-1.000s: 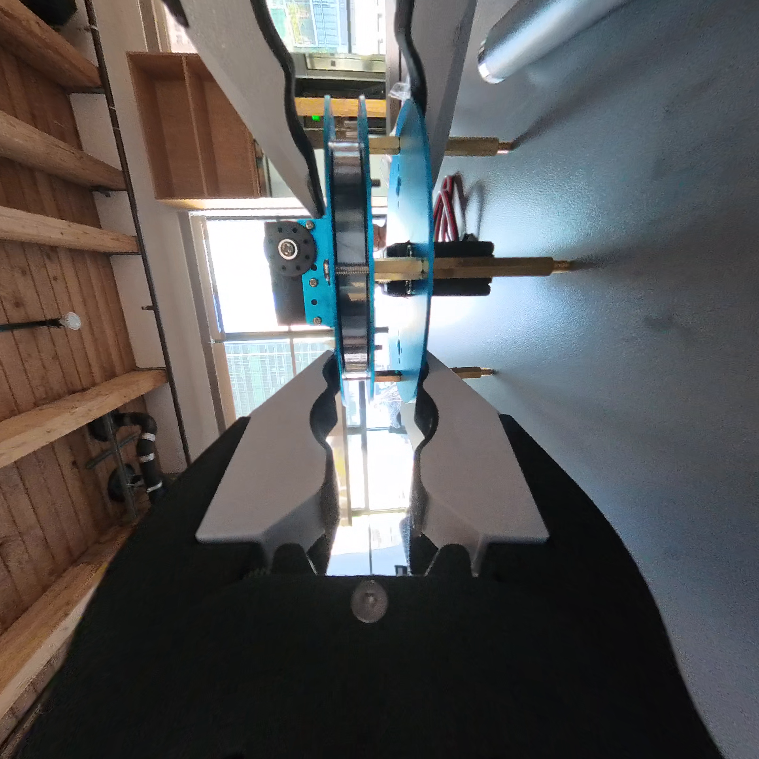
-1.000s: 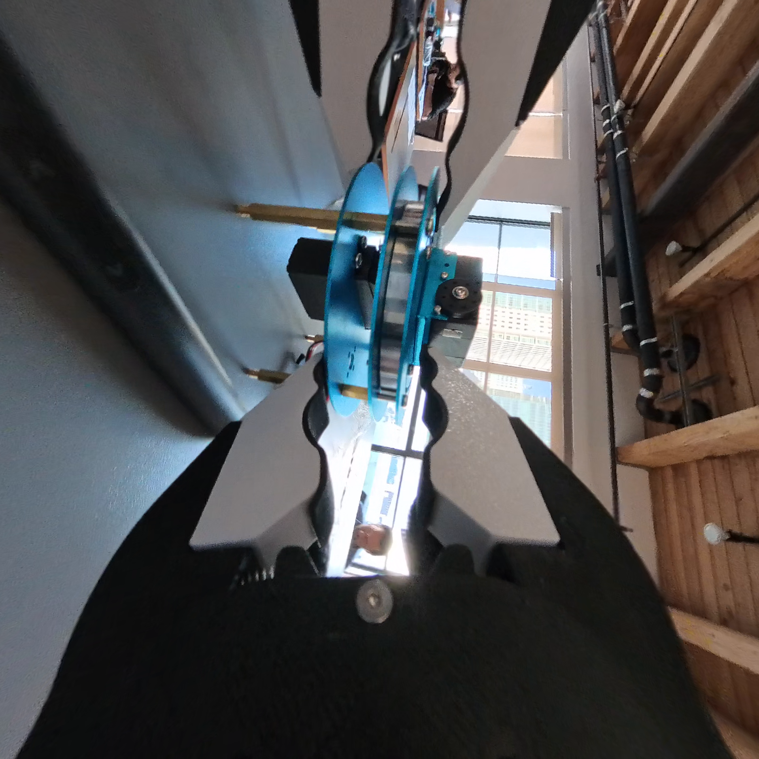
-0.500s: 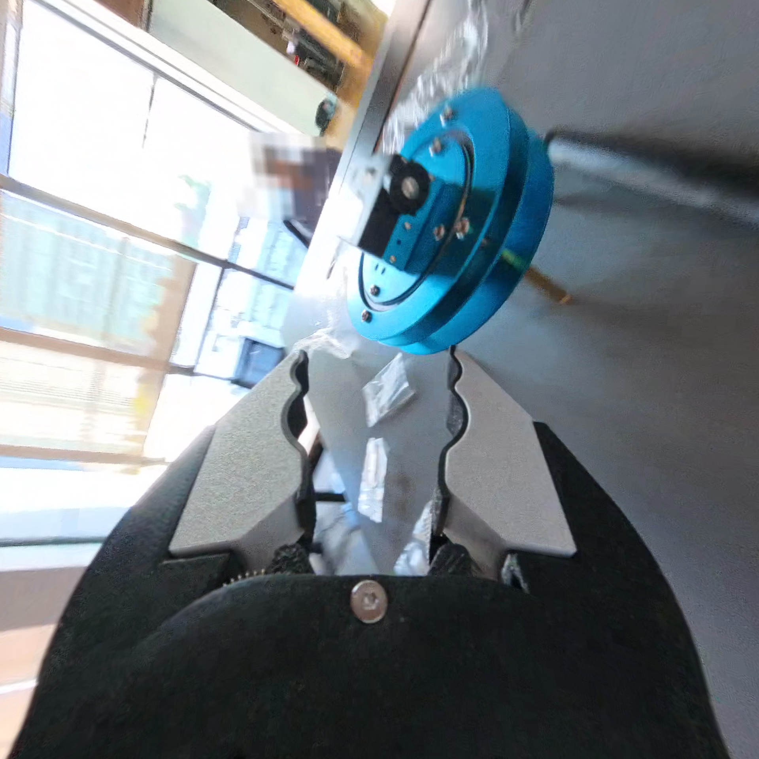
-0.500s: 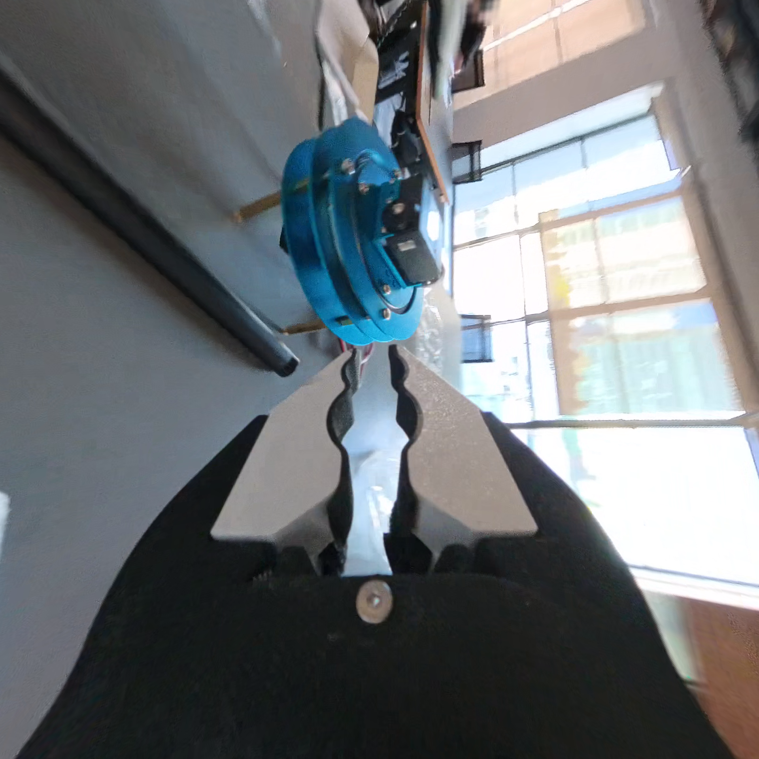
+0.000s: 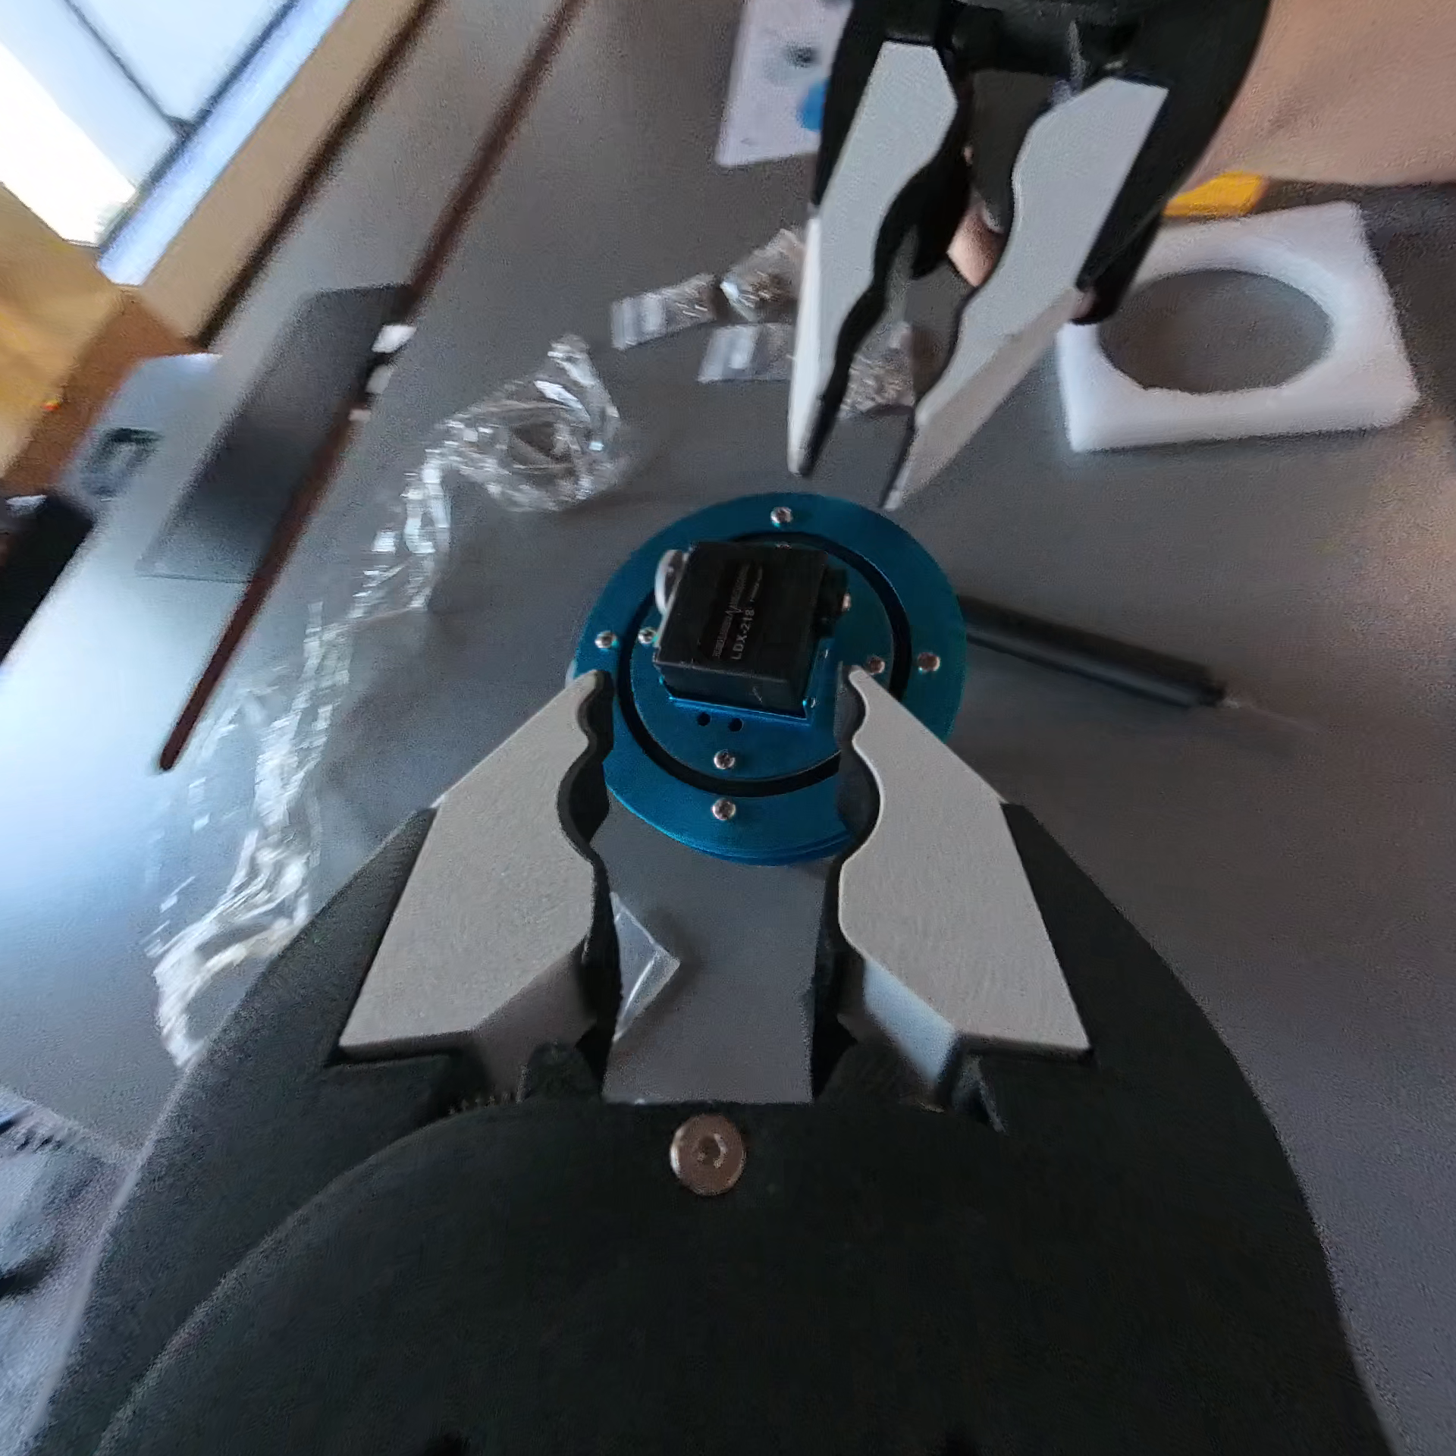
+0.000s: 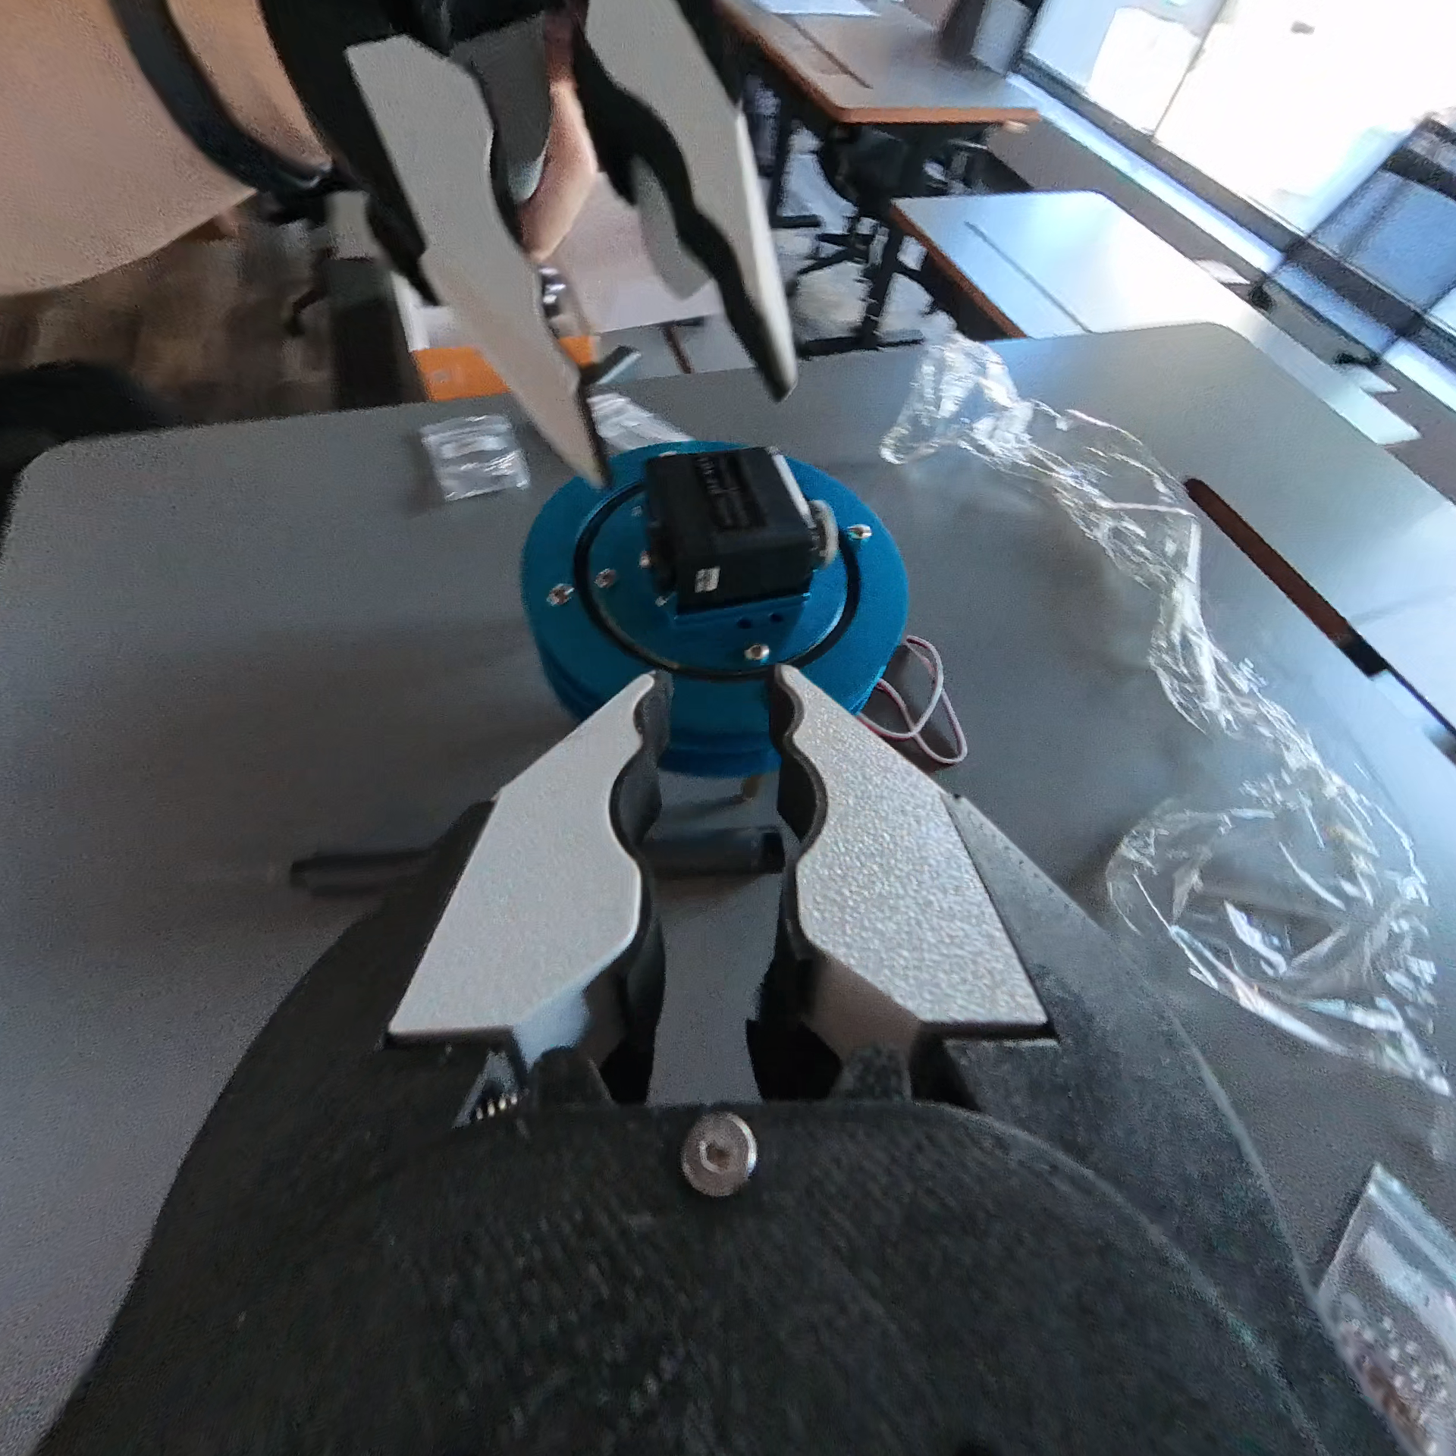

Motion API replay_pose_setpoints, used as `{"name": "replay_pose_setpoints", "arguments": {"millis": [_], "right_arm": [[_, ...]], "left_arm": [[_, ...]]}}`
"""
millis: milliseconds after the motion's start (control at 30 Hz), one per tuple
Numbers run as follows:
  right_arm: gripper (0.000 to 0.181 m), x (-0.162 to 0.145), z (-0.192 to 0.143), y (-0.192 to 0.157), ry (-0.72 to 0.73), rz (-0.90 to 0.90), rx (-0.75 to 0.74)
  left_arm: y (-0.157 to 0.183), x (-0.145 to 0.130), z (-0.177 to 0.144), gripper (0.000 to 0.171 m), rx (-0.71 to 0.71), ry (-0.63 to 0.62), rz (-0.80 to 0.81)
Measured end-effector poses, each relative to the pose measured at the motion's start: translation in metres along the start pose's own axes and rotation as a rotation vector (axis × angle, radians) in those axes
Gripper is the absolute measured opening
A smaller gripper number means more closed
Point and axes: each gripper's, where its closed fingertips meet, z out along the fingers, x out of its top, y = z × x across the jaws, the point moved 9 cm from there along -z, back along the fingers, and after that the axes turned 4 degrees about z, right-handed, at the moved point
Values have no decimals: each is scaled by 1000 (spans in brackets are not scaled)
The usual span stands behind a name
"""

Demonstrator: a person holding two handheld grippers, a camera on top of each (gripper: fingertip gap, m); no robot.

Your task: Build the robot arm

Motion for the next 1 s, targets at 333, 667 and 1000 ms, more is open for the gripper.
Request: {"name": "replay_pose_setpoints", "arguments": {"millis": [333, 667, 1000], "right_arm": [[9, 3, 24, -7, 100, 250, -248], [0, 9, 30, -11, 148, 189, -250], [10, -3, 32, -7, 70, 149, -254]], "left_arm": [[-25, -12, 22, 44, -351, 93, -64], [-21, -23, 23, 44, -309, 243, -144], [-18, -26, 22, 45, -303, 272, -171]]}}
